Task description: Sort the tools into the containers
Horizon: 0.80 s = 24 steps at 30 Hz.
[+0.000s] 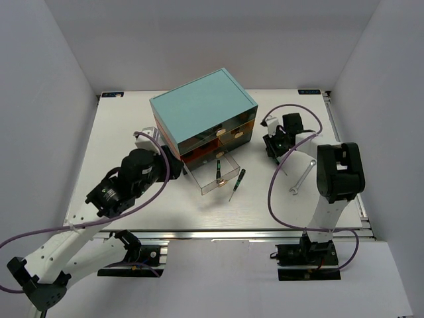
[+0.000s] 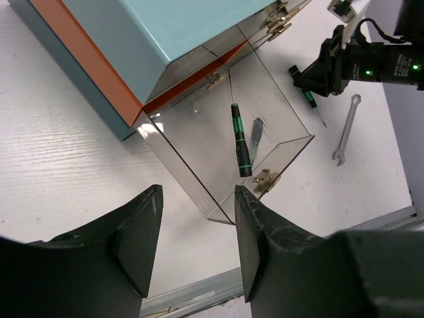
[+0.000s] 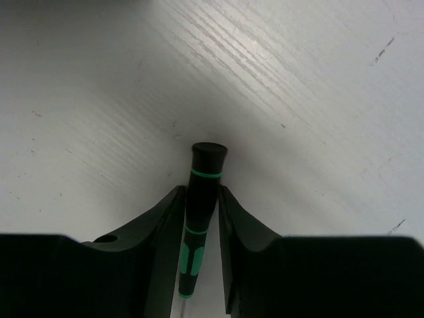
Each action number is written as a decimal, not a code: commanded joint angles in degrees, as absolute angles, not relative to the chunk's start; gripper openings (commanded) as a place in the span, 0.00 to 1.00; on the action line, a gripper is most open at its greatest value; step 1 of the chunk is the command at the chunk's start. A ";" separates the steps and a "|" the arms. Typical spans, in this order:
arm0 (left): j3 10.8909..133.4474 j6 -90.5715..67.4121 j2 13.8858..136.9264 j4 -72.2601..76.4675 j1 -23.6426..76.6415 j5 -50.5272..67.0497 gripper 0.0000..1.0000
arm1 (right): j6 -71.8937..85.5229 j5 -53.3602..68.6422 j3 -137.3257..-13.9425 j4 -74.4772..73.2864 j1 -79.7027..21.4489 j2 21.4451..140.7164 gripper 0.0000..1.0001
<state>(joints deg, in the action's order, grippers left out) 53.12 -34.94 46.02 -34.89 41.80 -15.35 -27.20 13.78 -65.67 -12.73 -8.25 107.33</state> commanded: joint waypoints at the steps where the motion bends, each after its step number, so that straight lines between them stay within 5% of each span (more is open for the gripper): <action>1: 55.28 -34.11 47.98 -35.25 42.01 -16.70 0.57 | -27.33 8.27 -61.62 -12.22 -8.79 106.88 0.32; 7: 55.72 -30.77 50.89 -32.26 41.92 -16.61 0.56 | -25.85 11.94 -59.67 -15.89 -6.60 101.27 0.01; 18: 54.76 -27.95 47.64 -28.40 41.92 -16.87 0.55 | -43.74 44.26 -79.08 -37.23 -12.46 82.18 0.00; 24: 55.19 -26.28 45.09 -29.26 42.01 -17.75 0.55 | -57.47 38.69 -84.11 -39.91 -32.76 81.38 0.00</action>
<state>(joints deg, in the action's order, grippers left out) 53.65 -27.86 46.28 -29.56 41.80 -16.56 -47.94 37.95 -84.44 -33.36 -26.87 79.79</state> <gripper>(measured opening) 0.553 0.233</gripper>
